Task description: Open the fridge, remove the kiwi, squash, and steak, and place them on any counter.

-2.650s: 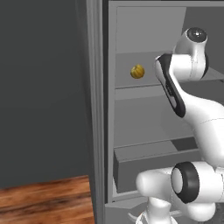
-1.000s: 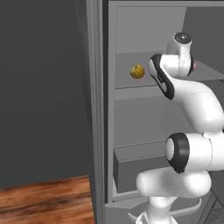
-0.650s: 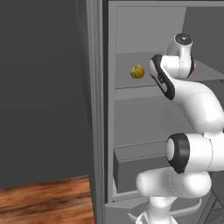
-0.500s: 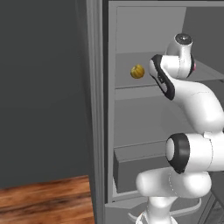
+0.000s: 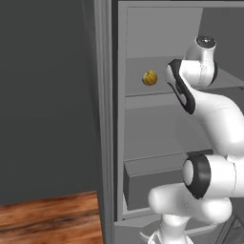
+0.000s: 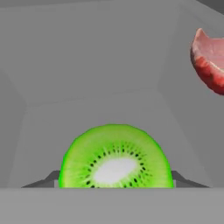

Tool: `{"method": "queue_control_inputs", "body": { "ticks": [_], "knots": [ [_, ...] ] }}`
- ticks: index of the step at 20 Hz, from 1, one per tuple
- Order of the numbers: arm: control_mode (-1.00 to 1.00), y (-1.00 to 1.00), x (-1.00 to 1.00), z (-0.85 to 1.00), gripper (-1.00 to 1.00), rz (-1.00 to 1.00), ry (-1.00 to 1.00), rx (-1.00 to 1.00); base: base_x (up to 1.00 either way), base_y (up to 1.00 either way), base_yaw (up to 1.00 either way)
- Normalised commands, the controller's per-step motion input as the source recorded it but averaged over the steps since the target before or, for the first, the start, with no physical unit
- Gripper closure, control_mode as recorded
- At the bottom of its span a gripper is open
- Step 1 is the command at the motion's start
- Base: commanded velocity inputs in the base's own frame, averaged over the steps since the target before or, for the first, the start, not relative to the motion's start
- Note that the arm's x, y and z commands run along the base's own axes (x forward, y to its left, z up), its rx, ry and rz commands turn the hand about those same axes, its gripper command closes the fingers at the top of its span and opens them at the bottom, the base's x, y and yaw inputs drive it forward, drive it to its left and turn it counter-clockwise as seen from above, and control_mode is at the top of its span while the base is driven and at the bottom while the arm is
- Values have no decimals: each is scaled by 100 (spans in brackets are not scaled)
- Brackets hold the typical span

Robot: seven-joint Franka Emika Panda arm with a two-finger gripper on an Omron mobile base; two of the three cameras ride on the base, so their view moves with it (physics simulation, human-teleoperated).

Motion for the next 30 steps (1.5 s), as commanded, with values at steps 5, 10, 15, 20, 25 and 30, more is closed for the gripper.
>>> {"method": "queue_control_inputs", "body": {
  "ticks": [5, 10, 15, 20, 25, 30],
  "knots": [
    [-100, 14, -100, 48, 100, 0, -7, 0, 0, 0, 0],
    [-100, 43, -100, 57, 100, 10, -4, 0, 0, 0, 0],
    [-100, 59, -100, 13, 100, 8, 0, -6, 0, 0, 0],
    [-100, 24, -100, 3, 100, 1, -5, -3, 0, 0, 0],
    [-100, 0, -84, 9, 100, 0, -1, 0, 0, 0, 0],
    [-100, 4, -53, 0, 100, 0, 0, 0, 0, 0, 0]
  ]
}}
